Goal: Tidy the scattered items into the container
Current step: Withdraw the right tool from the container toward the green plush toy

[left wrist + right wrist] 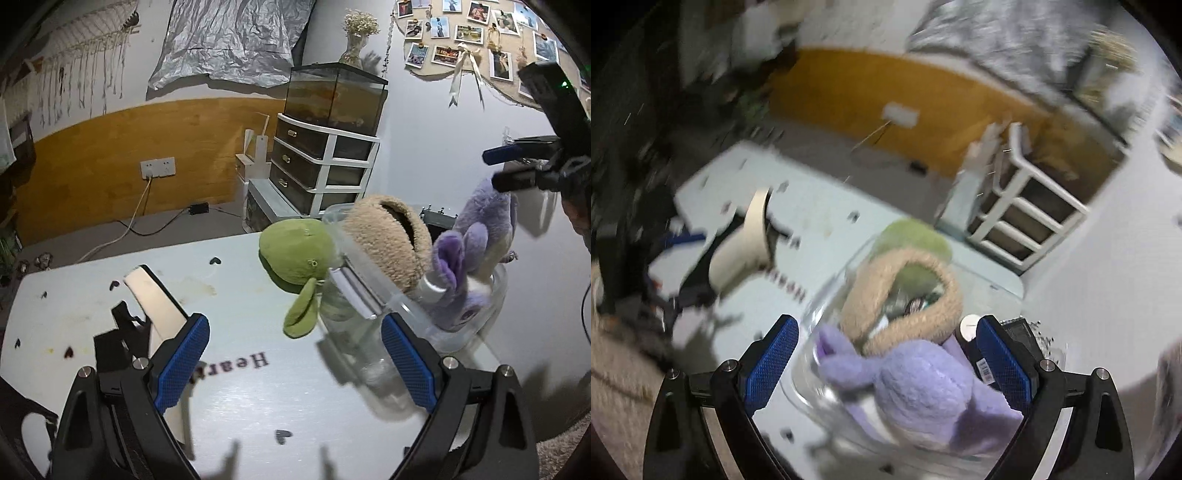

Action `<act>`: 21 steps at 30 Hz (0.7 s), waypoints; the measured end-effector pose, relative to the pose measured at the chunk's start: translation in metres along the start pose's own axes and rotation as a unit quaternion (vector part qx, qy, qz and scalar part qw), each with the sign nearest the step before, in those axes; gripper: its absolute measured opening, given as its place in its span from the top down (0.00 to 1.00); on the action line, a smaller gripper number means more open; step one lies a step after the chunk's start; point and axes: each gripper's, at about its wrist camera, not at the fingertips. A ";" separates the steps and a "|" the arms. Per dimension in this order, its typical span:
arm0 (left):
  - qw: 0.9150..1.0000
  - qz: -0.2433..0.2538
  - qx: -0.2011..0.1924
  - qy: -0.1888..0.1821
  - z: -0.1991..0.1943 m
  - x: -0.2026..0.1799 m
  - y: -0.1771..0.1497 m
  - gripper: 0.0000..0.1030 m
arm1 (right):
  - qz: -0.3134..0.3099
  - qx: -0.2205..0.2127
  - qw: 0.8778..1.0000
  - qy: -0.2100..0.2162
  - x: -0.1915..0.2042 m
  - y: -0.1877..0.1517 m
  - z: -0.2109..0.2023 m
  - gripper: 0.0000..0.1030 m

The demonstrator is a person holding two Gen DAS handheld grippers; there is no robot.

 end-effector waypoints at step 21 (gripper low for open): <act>0.997 0.057 0.024 -0.043 -0.013 0.039 -0.020 0.01 | 0.248 -0.236 0.928 -0.149 0.115 -0.071 -0.001 0.00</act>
Point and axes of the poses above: each gripper's, at about its wrist camera, not at the fingertips, and z roughly the way its jaws point, x to its left, y to its top, and after that the axes turned 1 degree about y, right-handed
